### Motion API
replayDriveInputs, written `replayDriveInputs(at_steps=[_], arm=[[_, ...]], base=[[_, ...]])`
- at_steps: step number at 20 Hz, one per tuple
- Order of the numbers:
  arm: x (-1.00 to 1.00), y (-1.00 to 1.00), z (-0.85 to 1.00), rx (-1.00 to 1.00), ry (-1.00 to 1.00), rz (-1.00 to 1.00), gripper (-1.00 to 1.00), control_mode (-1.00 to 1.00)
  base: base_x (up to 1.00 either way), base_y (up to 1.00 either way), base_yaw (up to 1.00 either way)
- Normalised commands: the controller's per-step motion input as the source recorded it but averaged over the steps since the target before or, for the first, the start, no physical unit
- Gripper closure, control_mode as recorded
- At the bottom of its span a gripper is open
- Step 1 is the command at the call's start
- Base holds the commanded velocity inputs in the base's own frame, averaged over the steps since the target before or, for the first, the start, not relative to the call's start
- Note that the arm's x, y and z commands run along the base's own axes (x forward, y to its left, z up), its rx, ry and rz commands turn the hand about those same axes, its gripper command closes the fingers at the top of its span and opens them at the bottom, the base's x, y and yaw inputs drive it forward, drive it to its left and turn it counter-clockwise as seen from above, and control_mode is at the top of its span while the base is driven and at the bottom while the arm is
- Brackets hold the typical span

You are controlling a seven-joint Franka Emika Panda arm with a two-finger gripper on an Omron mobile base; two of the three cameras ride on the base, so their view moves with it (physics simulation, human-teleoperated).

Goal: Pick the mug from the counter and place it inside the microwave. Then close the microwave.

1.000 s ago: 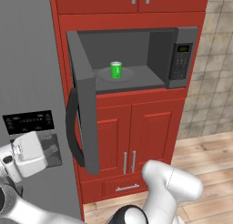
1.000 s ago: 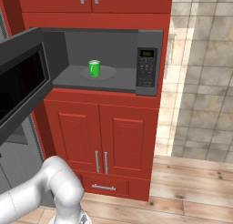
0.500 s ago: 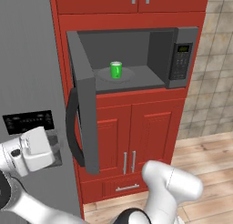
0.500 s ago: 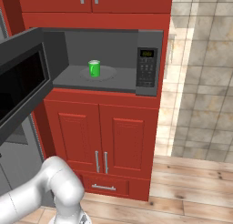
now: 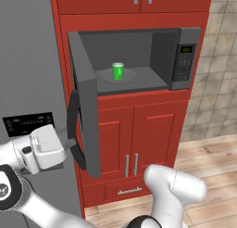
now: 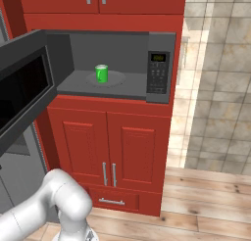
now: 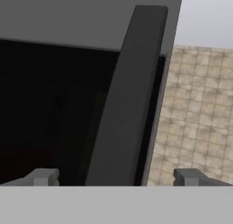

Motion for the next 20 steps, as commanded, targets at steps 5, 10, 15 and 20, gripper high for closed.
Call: replayDriveInputs(at_steps=[5, 10, 15, 20], arm=[[-0.03, -0.26, 0.13, 0.00, 0.00, 0.00, -1.00, -1.00], [-0.03, -0.25, 0.06, 0.00, 0.00, 0.00, -1.00, -1.00], [-0.01, -0.39, 0.00, 0.00, 0.00, 0.00, -1.00, -1.00], [0.00, -0.59, 0.03, 0.00, 0.00, 0.01, -1.00, -1.00]], base=[[0.00, 0.00, 0.00], [0.00, 0.00, 0.00], [0.00, 0.00, 0.00], [0.00, 0.00, 0.00]])
